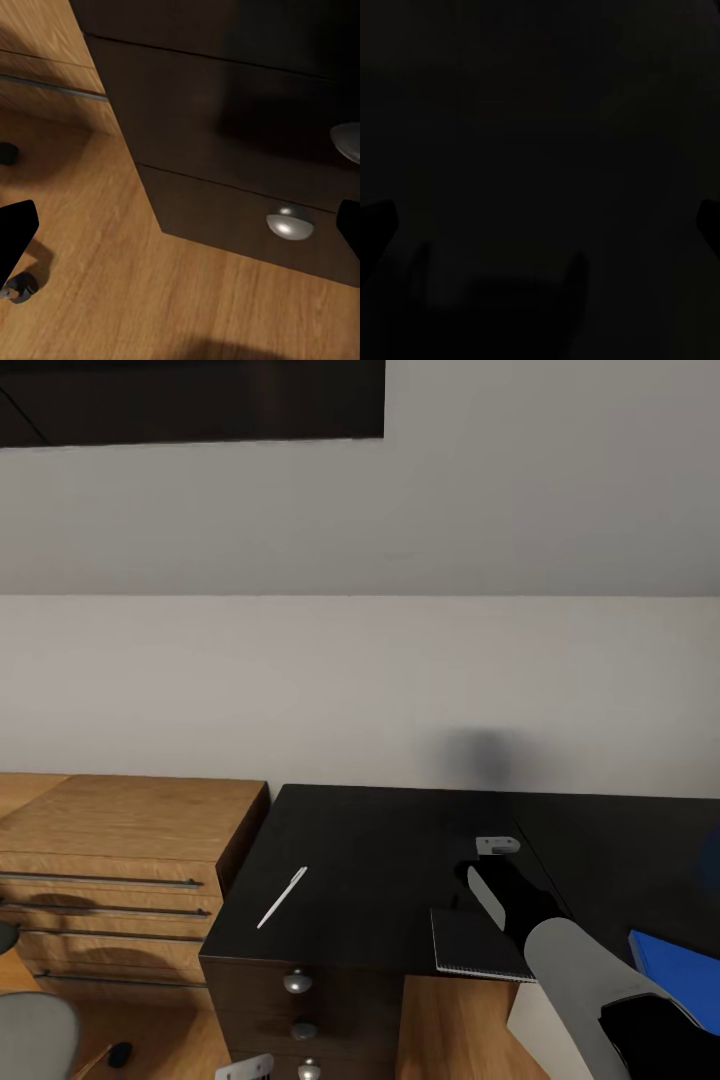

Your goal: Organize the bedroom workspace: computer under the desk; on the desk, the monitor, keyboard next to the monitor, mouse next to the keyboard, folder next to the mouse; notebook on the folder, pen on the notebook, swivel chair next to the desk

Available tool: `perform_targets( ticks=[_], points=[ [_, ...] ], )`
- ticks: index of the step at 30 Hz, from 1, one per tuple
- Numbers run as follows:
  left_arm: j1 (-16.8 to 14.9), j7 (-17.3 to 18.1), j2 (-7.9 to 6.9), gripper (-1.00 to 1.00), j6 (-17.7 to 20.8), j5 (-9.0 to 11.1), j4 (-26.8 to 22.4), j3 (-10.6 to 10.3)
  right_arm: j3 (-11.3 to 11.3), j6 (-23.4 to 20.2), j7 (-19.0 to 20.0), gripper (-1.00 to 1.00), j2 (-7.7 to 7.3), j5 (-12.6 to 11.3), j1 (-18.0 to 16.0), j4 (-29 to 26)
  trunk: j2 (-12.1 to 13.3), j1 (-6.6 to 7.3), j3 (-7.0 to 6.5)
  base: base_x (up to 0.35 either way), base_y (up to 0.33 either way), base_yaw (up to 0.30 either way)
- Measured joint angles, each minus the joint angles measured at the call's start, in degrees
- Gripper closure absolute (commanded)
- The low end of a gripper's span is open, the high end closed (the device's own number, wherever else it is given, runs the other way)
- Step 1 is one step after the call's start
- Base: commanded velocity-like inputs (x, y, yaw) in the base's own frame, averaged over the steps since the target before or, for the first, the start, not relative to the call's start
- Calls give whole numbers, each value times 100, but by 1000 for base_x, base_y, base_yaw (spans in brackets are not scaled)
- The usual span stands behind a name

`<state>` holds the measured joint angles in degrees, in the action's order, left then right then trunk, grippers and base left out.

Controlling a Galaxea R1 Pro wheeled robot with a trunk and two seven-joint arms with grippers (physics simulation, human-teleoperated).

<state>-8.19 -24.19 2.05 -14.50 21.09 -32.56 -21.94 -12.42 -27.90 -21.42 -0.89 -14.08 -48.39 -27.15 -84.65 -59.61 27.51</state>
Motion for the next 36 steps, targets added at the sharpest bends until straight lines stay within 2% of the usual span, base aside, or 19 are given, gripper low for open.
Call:
perform_targets(
  ticks=[23, 36],
  points=[
    [0, -11, 3, -100, -1, 9, 1, 0, -5, 19, -7, -100, 2, 5, -2, -41, -923, -504, 411, 0, 0, 0],
    [2, -12, -10, -100, -2, 10, 2, 10, -5, 21, -11, -100, 2, 3, -2, -42, -924, -505, 412, 0, 0, 0]
  ],
)
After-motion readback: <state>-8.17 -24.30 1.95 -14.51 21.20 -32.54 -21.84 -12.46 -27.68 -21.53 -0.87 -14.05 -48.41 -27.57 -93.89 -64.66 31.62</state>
